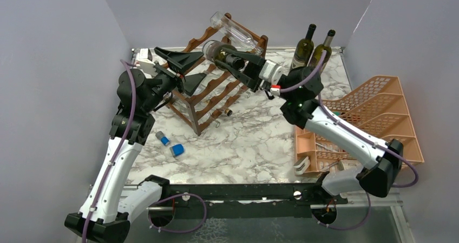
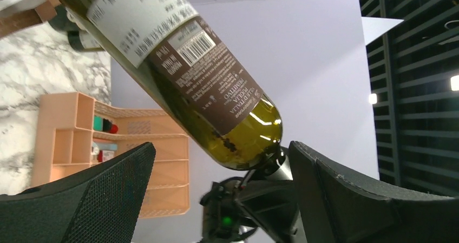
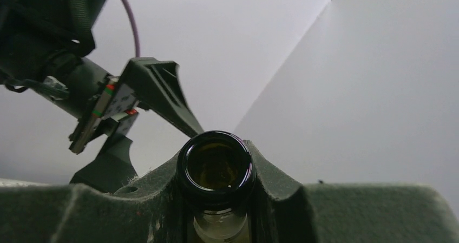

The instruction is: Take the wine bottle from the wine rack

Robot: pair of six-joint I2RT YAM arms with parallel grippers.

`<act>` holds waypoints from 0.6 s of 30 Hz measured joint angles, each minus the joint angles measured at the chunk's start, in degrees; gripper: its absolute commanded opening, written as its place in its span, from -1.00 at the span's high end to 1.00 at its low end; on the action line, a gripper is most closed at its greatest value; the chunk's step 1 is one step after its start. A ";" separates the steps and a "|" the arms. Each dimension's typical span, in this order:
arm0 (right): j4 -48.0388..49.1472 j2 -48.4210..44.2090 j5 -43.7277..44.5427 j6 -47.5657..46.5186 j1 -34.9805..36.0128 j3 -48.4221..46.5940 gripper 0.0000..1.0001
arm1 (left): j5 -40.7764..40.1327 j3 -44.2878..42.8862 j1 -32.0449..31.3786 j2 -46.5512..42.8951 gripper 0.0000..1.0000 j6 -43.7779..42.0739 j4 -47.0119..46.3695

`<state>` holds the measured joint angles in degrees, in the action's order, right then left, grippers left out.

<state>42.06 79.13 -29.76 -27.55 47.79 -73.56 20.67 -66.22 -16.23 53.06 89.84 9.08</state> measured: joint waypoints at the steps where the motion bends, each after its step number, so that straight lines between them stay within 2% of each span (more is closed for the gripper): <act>1: -2.93 -0.98 1.97 -0.46 0.00 -0.76 0.97 | -0.37 -0.46 0.00 0.07 -0.99 -0.94 0.63; 6: -16.20 -5.92 10.19 -2.14 0.00 -5.27 0.97 | -3.26 -3.78 0.00 0.20 -0.99 -7.10 3.74; 11: -27.54 -13.25 20.04 -4.13 0.00 -6.69 0.97 | -8.72 -9.25 0.00 0.74 -0.99 -17.38 7.93; 18: -34.97 -18.88 33.07 -6.10 -0.04 -3.23 0.97 | -19.08 -16.92 0.00 1.40 -0.99 -31.58 12.09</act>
<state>7.09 60.25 3.31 -33.65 47.75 -76.79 1.58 -83.13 -16.23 54.46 58.26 21.17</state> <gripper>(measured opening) 0.350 0.995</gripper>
